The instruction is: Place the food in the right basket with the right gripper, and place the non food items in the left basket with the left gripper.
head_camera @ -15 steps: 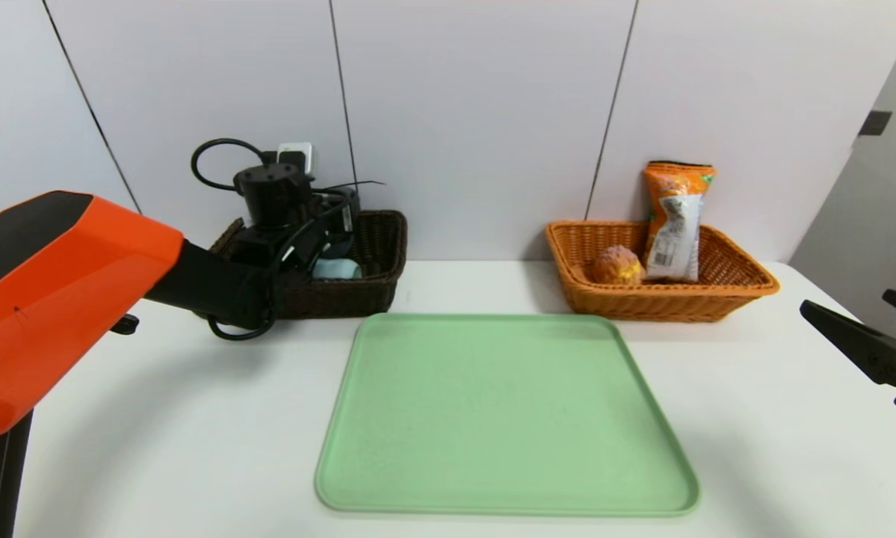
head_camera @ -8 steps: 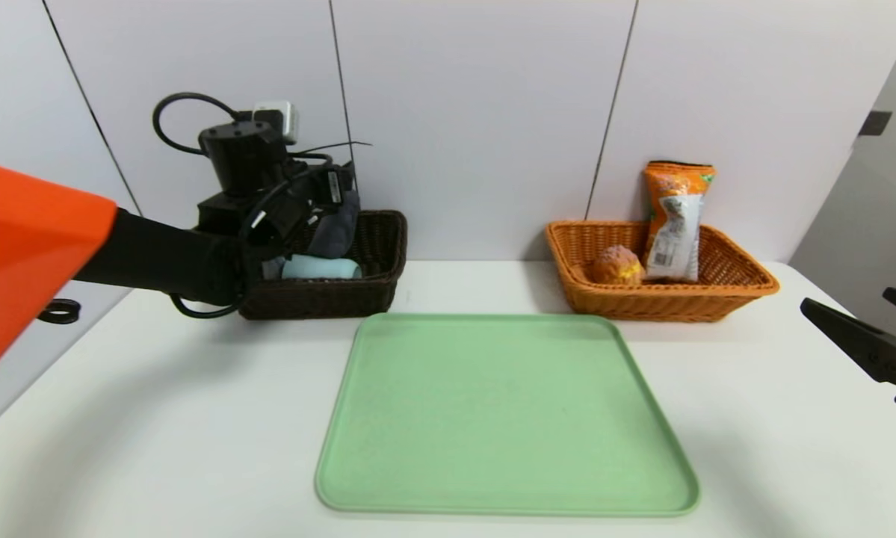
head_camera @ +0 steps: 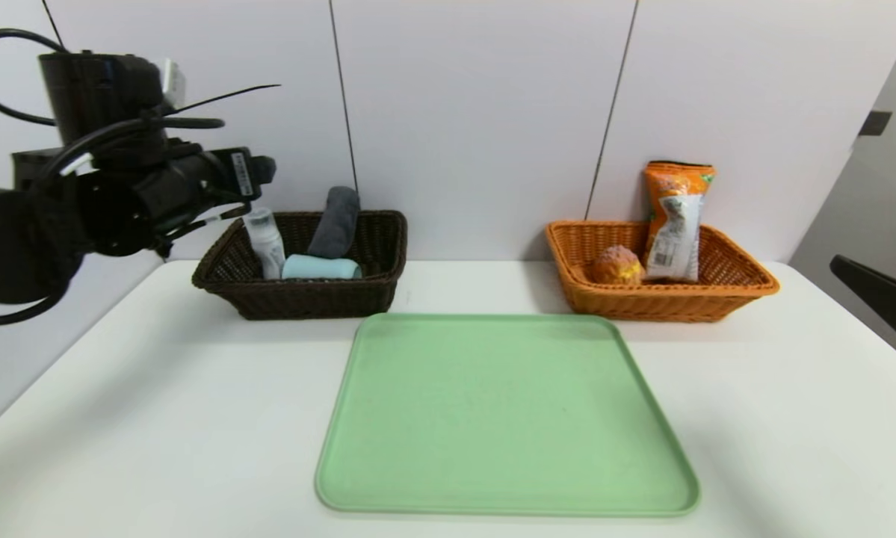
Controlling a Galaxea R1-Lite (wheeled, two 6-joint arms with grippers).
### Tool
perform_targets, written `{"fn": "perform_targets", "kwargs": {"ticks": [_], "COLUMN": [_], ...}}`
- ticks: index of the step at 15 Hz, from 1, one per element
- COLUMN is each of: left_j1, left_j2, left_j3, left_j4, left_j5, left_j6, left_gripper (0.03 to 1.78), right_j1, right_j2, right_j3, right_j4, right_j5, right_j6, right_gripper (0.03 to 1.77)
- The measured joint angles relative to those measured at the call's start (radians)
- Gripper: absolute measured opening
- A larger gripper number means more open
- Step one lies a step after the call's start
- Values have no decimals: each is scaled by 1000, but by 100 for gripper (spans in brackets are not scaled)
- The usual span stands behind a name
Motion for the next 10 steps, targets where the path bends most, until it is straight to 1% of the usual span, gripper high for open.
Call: {"fn": "perform_targets", "kwargs": {"ticks": [2,4,7,9,10], "left_j1": [8,15,61,87,101], "left_j2": [-135,-277,-468,-584,-645], "left_j3": [185,370,582,723,794], "left_j4": [8,-13,-39,-71,-108], "left_j5": [22,46,76,78,74], "left_j6": [-11,-15,-9,23,44], "left_gripper": [165,166,167,167,168], "right_j1": [0,0,-9,-12,-12], "right_j2": [-71,-177,-346,-459,-513], "right_j3": [-15,-22,-18,-7,-4], "right_j4": [93,227,410,515,567], "right_j5": [-11,-13,-11,5,20], "right_j6": [-1,1,7,17,26], "right_gripper": [170,170,170,170,170]}}
